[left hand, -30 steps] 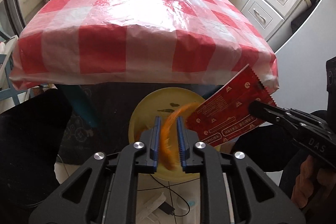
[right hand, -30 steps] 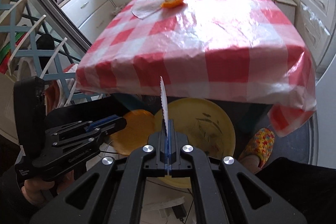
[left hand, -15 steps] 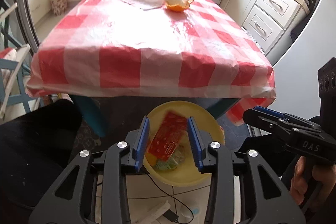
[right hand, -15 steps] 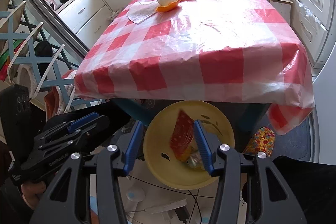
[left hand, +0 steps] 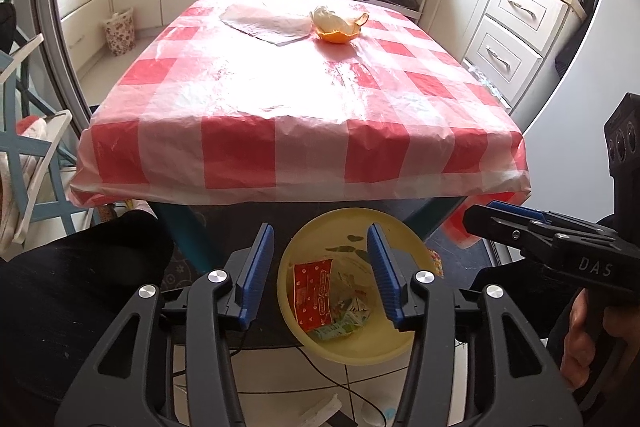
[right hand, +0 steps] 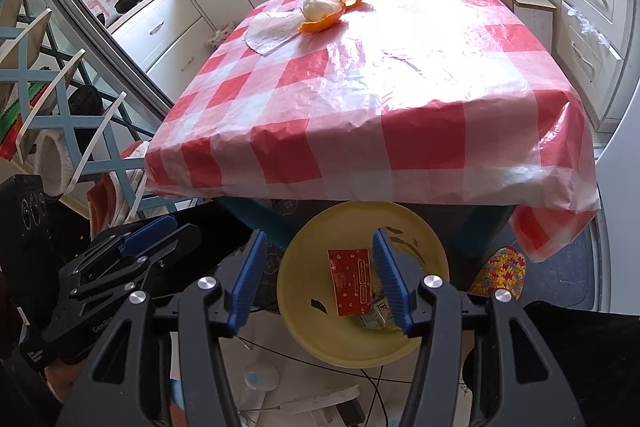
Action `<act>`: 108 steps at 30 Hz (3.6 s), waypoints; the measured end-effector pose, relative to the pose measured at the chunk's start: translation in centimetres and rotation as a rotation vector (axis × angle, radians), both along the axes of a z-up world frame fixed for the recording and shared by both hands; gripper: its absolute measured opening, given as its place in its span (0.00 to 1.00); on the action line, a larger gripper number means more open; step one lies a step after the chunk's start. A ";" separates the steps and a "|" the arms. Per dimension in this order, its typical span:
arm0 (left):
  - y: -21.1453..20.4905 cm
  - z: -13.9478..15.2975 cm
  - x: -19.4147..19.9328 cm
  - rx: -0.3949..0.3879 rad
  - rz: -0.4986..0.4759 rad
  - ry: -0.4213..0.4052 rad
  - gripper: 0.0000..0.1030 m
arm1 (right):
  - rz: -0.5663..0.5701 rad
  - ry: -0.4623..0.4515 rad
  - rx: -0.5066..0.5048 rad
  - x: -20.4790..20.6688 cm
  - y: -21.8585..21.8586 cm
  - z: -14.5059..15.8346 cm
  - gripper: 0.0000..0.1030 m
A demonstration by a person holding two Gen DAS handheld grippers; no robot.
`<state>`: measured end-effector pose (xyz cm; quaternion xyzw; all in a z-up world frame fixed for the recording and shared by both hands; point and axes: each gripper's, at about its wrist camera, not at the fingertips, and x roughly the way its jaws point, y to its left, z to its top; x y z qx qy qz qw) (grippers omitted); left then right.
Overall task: Collect trash
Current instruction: 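Move both open tools back to the table toward the tissue and peels, then grasp the crumpled tissue with the left tool while the right tool grasps an orange peel, then carry the tissue and orange peel over the yellow bucket and open both tools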
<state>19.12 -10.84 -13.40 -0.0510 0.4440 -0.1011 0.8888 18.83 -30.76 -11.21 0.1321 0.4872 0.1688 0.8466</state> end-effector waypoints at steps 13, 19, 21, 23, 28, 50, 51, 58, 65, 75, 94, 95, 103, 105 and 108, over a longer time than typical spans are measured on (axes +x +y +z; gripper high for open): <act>3.1 2.0 0.2 -0.007 0.159 -0.136 0.59 | 0.003 -0.145 0.066 3.7 1.0 4.0 0.52; 4.9 1.8 1.0 -0.018 0.235 -0.135 0.62 | -0.049 -0.142 0.086 11.0 1.4 5.4 0.52; 5.2 1.7 1.1 -0.017 0.243 -0.131 0.62 | -0.062 -0.131 0.079 13.8 1.8 5.3 0.52; 5.3 1.5 1.2 -0.012 0.245 -0.130 0.65 | -0.070 -0.112 0.060 16.3 2.5 4.8 0.52; 5.8 1.0 1.5 -0.002 0.263 -0.117 0.66 | -0.118 -0.048 0.041 21.4 2.9 2.5 0.52; 6.3 1.6 7.1 0.001 0.242 -0.142 0.76 | 0.297 0.009 0.041 17.4 5.9 1.7 0.05; 5.8 1.6 7.8 0.019 0.220 -0.142 0.76 | 0.308 0.007 0.029 16.6 5.8 1.6 0.05; 3.9 1.9 12.7 0.068 0.192 -0.159 0.76 | 0.277 0.005 -0.005 16.8 4.0 1.8 0.05; 2.8 0.7 18.7 0.097 0.233 -0.103 0.75 | 0.280 -0.003 -0.020 16.9 4.2 2.4 0.05; 2.9 0.0 18.1 0.026 0.191 -0.046 0.12 | 0.267 -0.007 -0.027 15.7 2.9 2.8 0.05; -2.5 -2.8 2.4 -0.012 -0.085 0.091 0.17 | 0.247 0.032 -0.093 1.5 2.5 1.4 0.05; -3.0 -3.6 2.5 -0.012 -0.114 0.132 0.28 | 0.247 0.048 -0.125 1.0 2.8 0.7 0.05; -3.3 -3.9 1.3 0.009 -0.111 0.156 0.62 | 0.216 0.135 -0.214 1.7 2.9 -2.5 0.27; -2.8 -3.2 1.1 0.002 -0.093 0.129 0.64 | 0.199 0.129 -0.201 2.0 2.6 -2.5 0.32; -2.3 -2.6 1.0 -0.007 -0.071 0.108 0.64 | 0.198 0.117 -0.190 2.2 2.9 -2.4 0.35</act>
